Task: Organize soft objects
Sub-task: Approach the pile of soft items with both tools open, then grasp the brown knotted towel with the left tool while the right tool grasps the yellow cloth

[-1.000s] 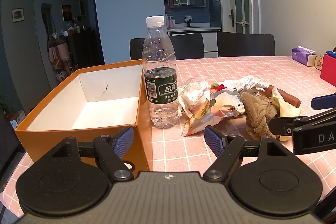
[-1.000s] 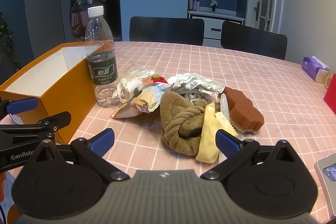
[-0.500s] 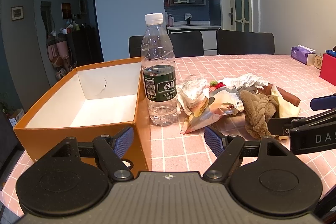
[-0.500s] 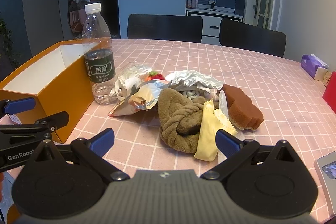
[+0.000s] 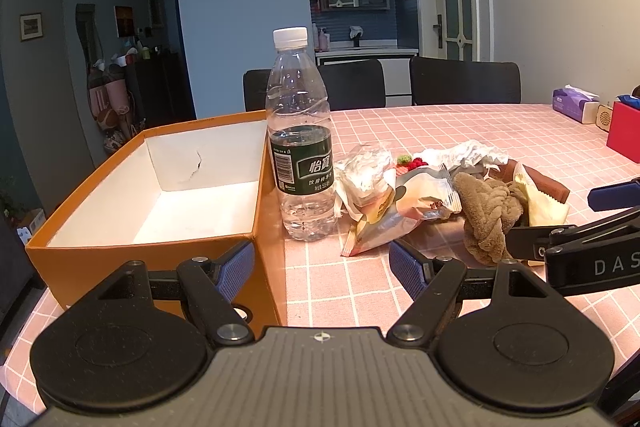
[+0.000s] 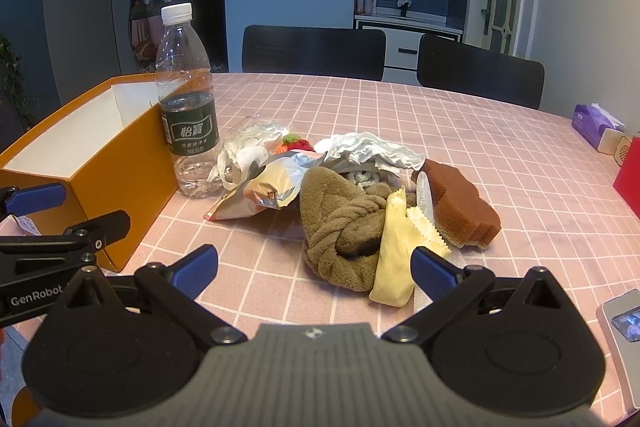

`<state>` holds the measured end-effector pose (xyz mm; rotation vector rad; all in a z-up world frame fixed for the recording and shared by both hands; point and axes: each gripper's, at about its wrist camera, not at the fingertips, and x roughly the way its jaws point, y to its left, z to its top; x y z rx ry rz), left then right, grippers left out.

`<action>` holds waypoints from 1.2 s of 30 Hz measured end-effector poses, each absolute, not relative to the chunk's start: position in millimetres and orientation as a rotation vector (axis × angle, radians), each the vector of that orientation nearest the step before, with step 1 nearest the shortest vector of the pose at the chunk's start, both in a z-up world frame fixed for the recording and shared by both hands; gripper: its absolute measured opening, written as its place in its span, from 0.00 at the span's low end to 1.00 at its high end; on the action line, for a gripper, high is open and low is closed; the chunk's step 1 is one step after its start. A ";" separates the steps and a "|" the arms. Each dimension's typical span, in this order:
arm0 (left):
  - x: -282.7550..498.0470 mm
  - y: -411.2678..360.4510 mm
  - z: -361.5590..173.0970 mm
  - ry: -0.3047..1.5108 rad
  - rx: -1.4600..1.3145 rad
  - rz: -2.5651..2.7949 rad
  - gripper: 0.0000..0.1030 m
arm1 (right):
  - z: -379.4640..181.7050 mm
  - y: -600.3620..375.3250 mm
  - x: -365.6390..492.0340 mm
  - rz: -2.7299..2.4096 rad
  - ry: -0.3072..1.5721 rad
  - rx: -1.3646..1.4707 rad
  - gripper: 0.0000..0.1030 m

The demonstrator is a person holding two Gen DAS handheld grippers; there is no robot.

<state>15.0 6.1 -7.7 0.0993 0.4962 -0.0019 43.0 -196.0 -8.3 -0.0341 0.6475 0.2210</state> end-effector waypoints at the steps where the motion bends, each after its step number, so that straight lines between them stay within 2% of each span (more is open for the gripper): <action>1: 14.7 5.9 -7.7 0.496 0.100 -0.003 0.87 | -8.4 -196.0 42.9 0.221 0.648 -0.034 0.98; 20: 18.2 1.3 -9.4 0.512 0.100 -0.039 0.87 | -15.6 -197.7 46.9 0.212 0.667 -0.052 0.98; 24: 21.1 -2.2 -10.5 0.527 0.092 -0.088 0.86 | -21.1 -207.6 45.8 0.232 0.623 -0.063 0.97; 32: 39.6 -19.7 -23.2 0.584 0.067 -0.221 0.62 | -39.2 -232.9 65.6 0.203 0.655 -0.068 0.96; 36: 52.2 -32.8 -28.1 0.603 0.045 -0.311 0.53 | -51.1 -237.5 76.0 0.189 0.691 -0.095 0.77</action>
